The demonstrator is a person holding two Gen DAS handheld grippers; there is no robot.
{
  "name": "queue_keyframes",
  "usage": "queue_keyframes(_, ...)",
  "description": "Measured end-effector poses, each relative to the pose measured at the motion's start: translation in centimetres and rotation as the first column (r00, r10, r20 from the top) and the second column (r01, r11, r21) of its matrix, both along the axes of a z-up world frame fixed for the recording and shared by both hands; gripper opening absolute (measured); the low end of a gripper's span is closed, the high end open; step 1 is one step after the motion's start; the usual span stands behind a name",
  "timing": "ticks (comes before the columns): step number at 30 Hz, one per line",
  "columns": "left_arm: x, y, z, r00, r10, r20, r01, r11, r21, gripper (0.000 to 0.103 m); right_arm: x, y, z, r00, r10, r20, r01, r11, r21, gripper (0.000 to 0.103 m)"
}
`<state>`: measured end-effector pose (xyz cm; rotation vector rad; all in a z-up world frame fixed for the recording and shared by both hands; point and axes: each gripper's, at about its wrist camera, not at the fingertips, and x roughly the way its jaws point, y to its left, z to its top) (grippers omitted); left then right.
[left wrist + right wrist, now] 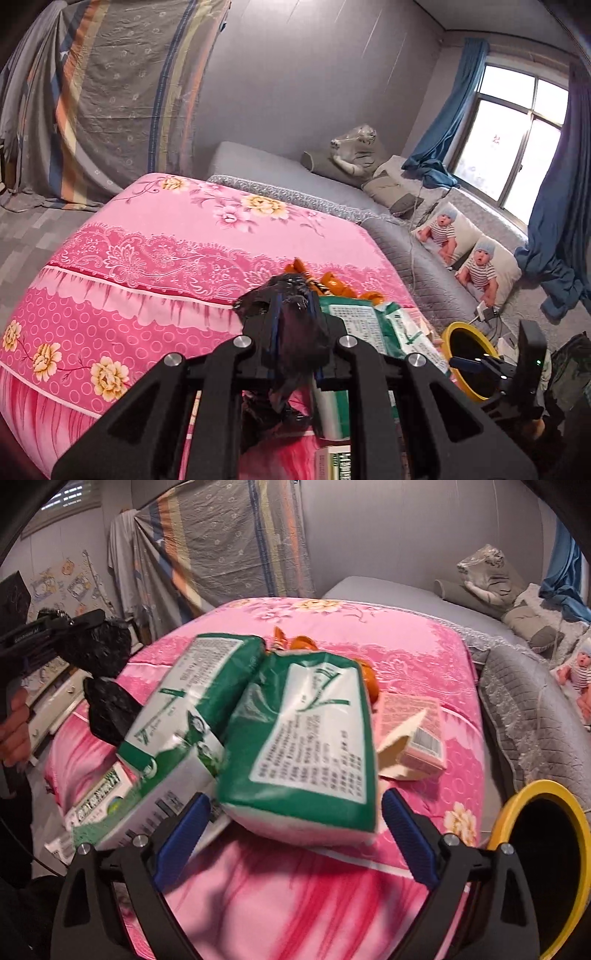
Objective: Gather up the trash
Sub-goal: 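Grasp the black plastic bag with the left gripper while the right gripper approaches the green snack bag, then lift the black bag with the left gripper while the right gripper grasps the green snack bag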
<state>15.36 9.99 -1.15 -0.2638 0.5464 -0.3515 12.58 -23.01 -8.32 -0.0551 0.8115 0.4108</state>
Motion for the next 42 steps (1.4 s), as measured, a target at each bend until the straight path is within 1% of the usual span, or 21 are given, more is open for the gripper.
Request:
queue_keyframes(3, -0.7, -0.4, 0.5, 1.000, -0.017, 0.021, 0.017, 1.000, -0.015, 0.013, 1.3, 0.3, -0.4, 1.000, -0.002, -0.017, 0.002, 1.000, -0.011, 0.090)
queue_keyframes(6, -1.4, -0.9, 0.9, 0.999, -0.026, 0.045, 0.027, 0.999, -0.021, 0.013, 2.7, 0.1, -1.4, 0.997, -0.003, -0.082, 0.007, 0.999, 0.042, 0.090)
queue_keyframes(8, -1.6, -1.3, 1.0, 0.998, -0.023, 0.056, 0.022, 1.000, 0.007, 0.013, 3.1, 0.0, -1.8, 0.996, -0.002, -0.094, 0.008, 0.998, 0.062, 0.090)
queue_keyframes(10, -1.4, -1.2, 0.5, 0.999, -0.021, 0.035, 0.020, 1.000, 0.022, 0.013, 3.2, -0.1, -1.9, 0.995, -0.002, -0.101, 0.009, 0.998, 0.069, 0.089)
queue_keyframes(12, -1.2, -1.0, -0.2, 1.000, -0.015, 0.005, 0.015, 0.999, 0.028, 0.013, 3.2, -0.1, -2.1, 0.994, -0.006, -0.107, 0.013, 0.998, 0.063, 0.078)
queue_keyframes(13, -1.2, -0.9, -0.6, 1.000, -0.013, -0.002, 0.013, 0.999, 0.038, 0.013, 3.1, -0.2, -2.1, 0.994, -0.008, -0.108, 0.015, 0.998, 0.066, 0.076)
queue_keyframes(15, -1.3, -0.7, -1.1, 1.000, -0.007, -0.013, 0.007, 0.999, 0.042, 0.011, 2.9, -0.2, -2.0, 0.995, -0.012, -0.101, 0.019, 0.997, 0.070, 0.060)
queue_keyframes(16, -1.5, -0.6, -1.4, 1.000, -0.009, -0.018, 0.009, 0.999, 0.039, 0.009, 2.9, -0.4, -1.8, 0.995, -0.012, -0.097, 0.019, 0.997, 0.075, 0.056)
queue_keyframes(18, -1.9, -0.1, -1.4, 1.000, -0.003, -0.016, 0.003, 1.000, 0.018, 0.007, 2.7, -0.8, -1.3, 0.996, -0.014, -0.090, 0.024, 0.994, 0.109, 0.046)
queue_keyframes(21, -3.1, 0.7, -0.4, 0.999, 0.019, 0.036, -0.019, 1.000, -0.003, 0.006, 2.2, -1.6, -0.1, 0.998, -0.031, -0.060, 0.040, 0.989, 0.142, 0.040)
queue_keyframes(23, -4.1, 1.0, 0.5, 0.996, 0.035, 0.085, -0.034, 0.999, -0.013, 0.006, 1.6, -1.8, 0.9, 0.999, -0.040, -0.024, 0.043, 0.988, 0.149, 0.039)
queue_keyframes(26, -6.3, 1.2, 2.5, 0.982, 0.045, 0.184, -0.039, 0.999, -0.036, 0.005, 0.5, -2.4, 3.0, 0.998, -0.037, 0.042, 0.029, 0.984, 0.175, 0.038)
queue_keyframes(29, -8.6, 1.0, 4.6, 0.958, 0.048, 0.282, -0.031, 0.997, -0.064, 0.005, -0.7, -3.0, 5.2, 0.995, -0.036, 0.098, 0.014, 0.978, 0.210, 0.038)
queue_keyframes(31, -9.5, 0.6, 5.9, 0.946, 0.046, 0.321, -0.026, 0.997, -0.067, 0.005, -1.2, -3.5, 6.1, 0.993, -0.036, 0.116, 0.008, 0.973, 0.233, 0.038)
queue_keyframes(33, -10.1, 0.0, 6.7, 0.940, 0.027, 0.341, -0.004, 0.998, -0.068, 0.005, -1.8, -3.8, 6.8, 0.989, -0.042, 0.139, 0.009, 0.973, 0.229, 0.038)
queue_keyframes(36, -10.2, -1.3, 7.3, 0.941, -0.003, 0.340, 0.023, 0.998, -0.053, 0.004, -2.4, -4.5, 7.2, 0.987, -0.052, 0.150, 0.015, 0.971, 0.238, 0.038)
queue_keyframes(39, -9.1, -2.6, 7.3, 0.954, -0.035, 0.298, 0.048, 0.998, -0.035, 0.002, -3.0, -5.2, 6.8, 0.987, -0.067, 0.143, 0.029, 0.968, 0.249, 0.038)
queue_keyframes(40, -8.7, -2.9, 7.0, 0.962, -0.041, 0.271, 0.051, 0.998, -0.027, 0.002, -3.1, -5.1, 6.6, 0.987, -0.074, 0.141, 0.037, 0.968, 0.249, 0.038)
queue_keyframes(42, -7.5, -2.9, 6.2, 0.980, -0.053, 0.191, 0.058, 0.998, -0.021, 0.002, -3.3, -5.5, 6.2, 0.987, -0.079, 0.138, 0.042, 0.966, 0.253, 0.038)
